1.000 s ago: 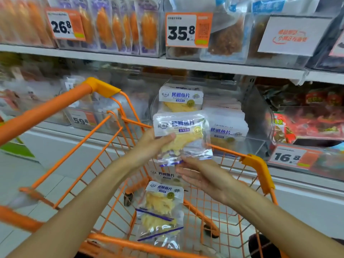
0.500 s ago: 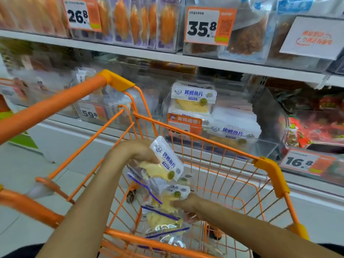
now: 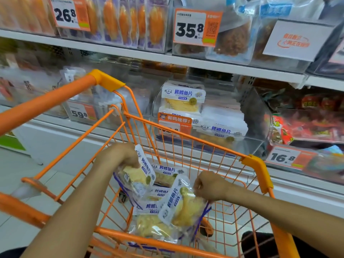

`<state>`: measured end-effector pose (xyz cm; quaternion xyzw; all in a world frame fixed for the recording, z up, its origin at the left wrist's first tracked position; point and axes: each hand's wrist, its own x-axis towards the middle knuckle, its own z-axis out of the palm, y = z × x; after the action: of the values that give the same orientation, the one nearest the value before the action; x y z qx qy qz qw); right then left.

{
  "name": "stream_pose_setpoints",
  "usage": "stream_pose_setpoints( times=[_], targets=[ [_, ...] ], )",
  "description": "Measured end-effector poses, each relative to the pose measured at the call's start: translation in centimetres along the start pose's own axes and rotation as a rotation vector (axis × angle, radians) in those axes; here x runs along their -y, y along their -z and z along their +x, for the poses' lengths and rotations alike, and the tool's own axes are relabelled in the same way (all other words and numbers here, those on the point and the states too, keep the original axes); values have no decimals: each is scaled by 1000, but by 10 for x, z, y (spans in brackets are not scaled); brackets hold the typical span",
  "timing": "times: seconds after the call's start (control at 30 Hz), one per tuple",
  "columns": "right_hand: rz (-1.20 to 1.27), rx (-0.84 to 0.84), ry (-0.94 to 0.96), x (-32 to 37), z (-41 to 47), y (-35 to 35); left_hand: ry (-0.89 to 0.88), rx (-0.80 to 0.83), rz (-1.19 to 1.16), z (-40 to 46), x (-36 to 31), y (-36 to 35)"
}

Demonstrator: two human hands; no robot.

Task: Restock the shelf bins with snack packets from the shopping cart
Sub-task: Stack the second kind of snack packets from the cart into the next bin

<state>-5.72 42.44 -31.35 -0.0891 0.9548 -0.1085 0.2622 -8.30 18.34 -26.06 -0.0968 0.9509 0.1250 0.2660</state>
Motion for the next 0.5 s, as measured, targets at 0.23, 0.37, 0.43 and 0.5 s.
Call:
stream_pose_setpoints(
  times=[0.23,0.37,0.43,0.5],
  targets=[
    [-349,-385,217,-18,-12,13,-26,94,-164,3,-3,-1],
    [-19,-433,321,-20,-26,41,21,186,-412,2,-3,-1],
    [104,-428,363,-18,-31,53,22,208,-502,2,-3,-1],
    [364,-338,344,-13,-37,58,-1,205,-593,2,-3,-1]
  ],
)
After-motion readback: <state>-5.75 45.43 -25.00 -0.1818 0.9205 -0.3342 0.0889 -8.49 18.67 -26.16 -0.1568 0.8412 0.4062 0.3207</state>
